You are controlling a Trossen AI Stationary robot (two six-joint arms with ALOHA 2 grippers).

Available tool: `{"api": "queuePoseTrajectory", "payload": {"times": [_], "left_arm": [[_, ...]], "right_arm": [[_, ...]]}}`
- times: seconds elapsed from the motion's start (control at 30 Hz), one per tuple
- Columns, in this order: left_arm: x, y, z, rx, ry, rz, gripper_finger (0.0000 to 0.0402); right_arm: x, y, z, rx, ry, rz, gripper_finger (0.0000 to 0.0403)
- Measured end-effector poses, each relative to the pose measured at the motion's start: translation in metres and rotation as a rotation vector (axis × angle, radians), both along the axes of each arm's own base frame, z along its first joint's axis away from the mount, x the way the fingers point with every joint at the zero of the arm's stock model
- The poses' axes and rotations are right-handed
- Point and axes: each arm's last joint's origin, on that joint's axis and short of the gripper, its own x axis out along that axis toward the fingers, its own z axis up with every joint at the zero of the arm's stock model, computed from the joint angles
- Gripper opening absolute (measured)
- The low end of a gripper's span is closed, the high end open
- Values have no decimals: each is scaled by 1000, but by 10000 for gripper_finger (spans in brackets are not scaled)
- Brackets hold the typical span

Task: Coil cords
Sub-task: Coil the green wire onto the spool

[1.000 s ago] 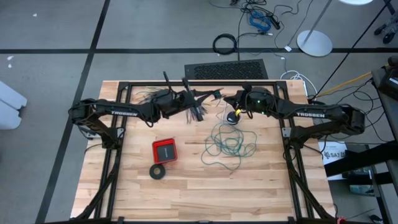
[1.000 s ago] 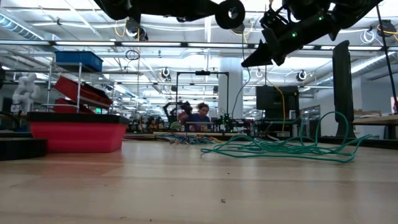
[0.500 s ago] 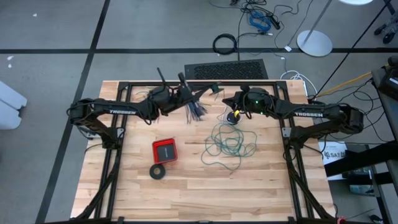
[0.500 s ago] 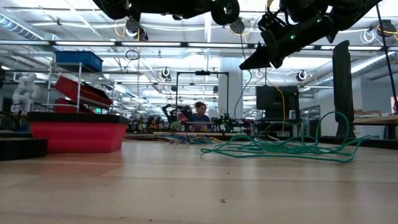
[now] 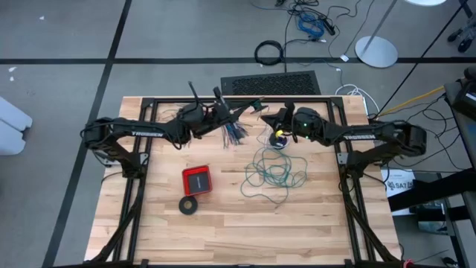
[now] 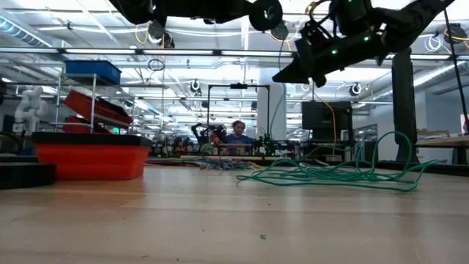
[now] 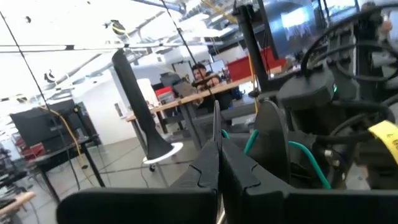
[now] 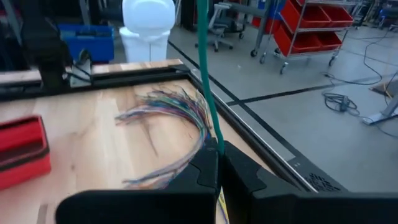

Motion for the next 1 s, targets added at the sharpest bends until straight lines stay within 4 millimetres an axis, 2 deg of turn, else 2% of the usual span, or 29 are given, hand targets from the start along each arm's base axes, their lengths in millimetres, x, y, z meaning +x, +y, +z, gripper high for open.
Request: {"api": "queuePoseTrajectory", "payload": {"times": [0.2,0.33,0.47,1.0], "left_arm": [[11,3,-20,-2,64,18,0],[17,7,-32,42,128,99,0],[20,6,-40,65,175,106,0],[20,9,-41,171,236,225,0]], "right_arm": [[26,-9,-1,52,-35,-11,0],[38,-9,1,67,-32,-2,0],[40,-6,3,87,-44,11,0],[42,-1,10,161,-147,19,0]]}}
